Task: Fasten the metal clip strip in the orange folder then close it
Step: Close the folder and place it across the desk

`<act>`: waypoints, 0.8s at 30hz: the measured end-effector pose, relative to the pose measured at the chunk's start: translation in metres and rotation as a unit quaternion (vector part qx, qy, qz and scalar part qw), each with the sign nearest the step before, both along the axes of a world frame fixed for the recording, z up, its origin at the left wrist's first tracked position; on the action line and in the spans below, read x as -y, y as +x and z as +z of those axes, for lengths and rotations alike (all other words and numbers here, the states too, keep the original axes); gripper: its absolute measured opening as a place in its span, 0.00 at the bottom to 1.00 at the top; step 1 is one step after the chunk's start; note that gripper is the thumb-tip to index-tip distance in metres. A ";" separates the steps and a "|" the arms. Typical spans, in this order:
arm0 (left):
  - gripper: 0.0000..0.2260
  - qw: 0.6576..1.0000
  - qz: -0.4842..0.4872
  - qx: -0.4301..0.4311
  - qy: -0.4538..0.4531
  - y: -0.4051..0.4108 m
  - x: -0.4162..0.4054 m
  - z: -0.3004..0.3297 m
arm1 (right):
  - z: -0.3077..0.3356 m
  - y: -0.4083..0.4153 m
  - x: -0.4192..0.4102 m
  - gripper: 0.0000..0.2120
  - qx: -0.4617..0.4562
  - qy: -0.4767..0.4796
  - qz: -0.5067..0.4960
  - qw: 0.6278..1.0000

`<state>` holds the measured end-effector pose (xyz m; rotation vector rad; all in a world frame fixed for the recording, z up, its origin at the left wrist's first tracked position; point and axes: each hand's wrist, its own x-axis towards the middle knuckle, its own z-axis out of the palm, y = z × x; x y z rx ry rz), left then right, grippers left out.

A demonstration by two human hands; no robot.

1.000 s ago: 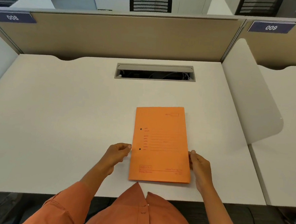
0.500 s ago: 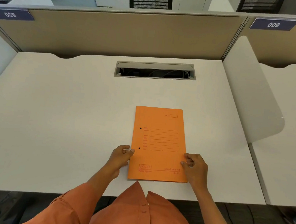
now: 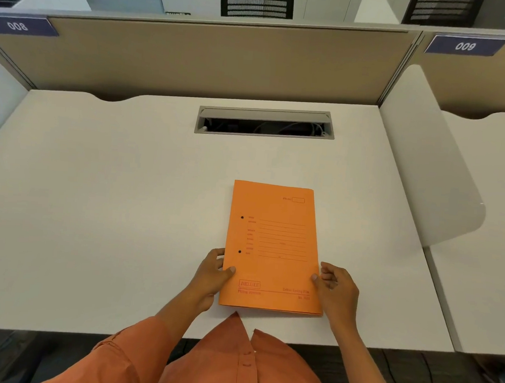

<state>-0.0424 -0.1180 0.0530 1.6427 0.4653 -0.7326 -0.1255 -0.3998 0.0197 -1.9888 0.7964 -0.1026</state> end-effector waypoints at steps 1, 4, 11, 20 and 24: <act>0.20 1.000 0.002 0.000 -0.001 0.000 0.000 0.001 | 0.001 -0.001 -0.001 0.18 0.005 0.024 -0.020 0.999; 0.19 1.000 0.010 -0.004 -0.006 -0.001 -0.001 0.003 | 0.005 -0.004 -0.006 0.16 0.011 0.088 -0.069 0.994; 0.17 0.999 0.028 -0.007 -0.014 -0.002 -0.002 0.012 | 0.012 -0.006 -0.010 0.16 0.012 0.177 -0.111 0.978; 0.13 0.999 0.037 0.014 -0.023 0.004 -0.008 0.036 | 0.038 0.008 -0.023 0.11 0.048 0.231 -0.103 0.966; 0.13 0.997 0.044 0.050 -0.030 0.017 -0.016 0.053 | 0.059 0.026 -0.031 0.12 0.071 0.220 -0.092 0.969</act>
